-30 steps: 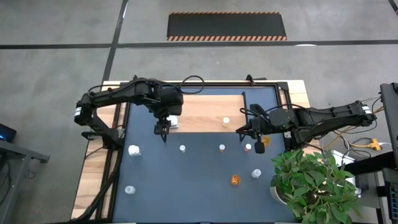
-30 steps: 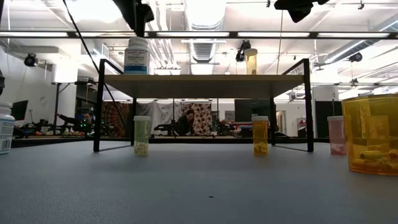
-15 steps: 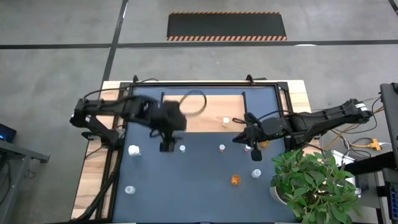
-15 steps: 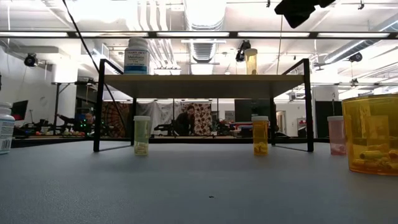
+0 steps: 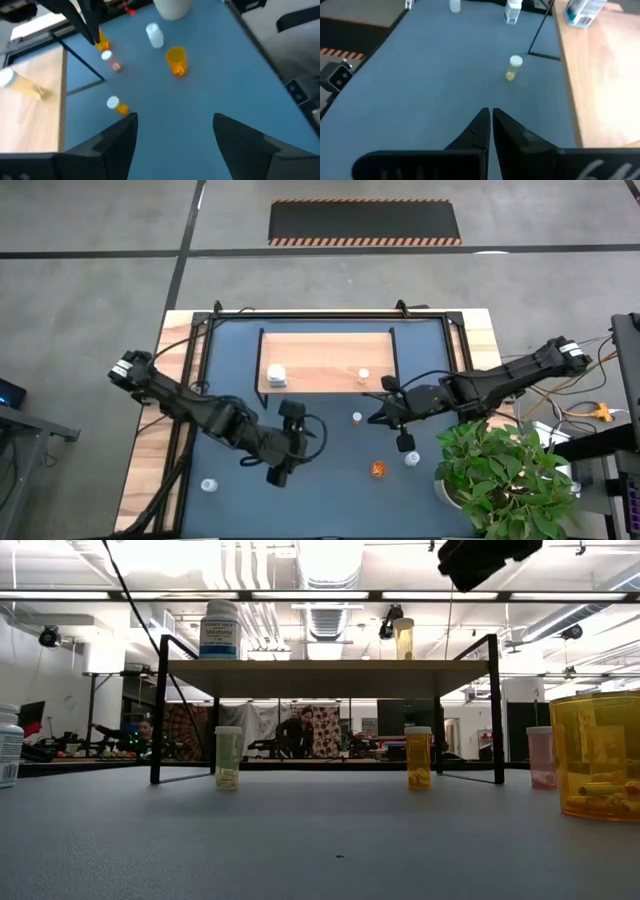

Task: Pick and place medicine bottles onto shelf by color
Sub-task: Put the left transparent bottle on the shelf

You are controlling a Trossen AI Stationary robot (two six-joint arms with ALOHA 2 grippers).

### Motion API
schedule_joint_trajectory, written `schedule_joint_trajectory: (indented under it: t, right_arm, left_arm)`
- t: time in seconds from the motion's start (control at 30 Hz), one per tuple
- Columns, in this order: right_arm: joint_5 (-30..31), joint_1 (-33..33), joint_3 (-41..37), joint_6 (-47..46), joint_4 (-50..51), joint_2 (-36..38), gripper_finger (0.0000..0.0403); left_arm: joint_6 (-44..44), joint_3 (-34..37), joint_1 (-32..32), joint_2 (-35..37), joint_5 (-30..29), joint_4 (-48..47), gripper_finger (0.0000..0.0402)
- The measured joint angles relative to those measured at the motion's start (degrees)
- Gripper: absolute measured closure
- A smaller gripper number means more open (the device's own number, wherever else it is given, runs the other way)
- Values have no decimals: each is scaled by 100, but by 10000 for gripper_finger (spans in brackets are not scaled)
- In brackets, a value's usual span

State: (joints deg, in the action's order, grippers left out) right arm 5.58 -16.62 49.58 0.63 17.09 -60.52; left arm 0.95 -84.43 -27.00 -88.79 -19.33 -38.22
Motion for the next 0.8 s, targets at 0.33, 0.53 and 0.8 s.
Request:
schedule_joint_trajectory:
  t: [0.33,0.53,0.8]
  right_arm:
    - [3,1,154,196,77,-218,390]
    - [258,28,575,630,11,-219,390]
    - [621,145,1038,1878,91,-198,390]
  left_arm:
    - [-172,339,320,372,-124,-11,159]
    - [-202,631,608,712,-235,47,159]
    - [-271,968,674,872,-850,107,159]
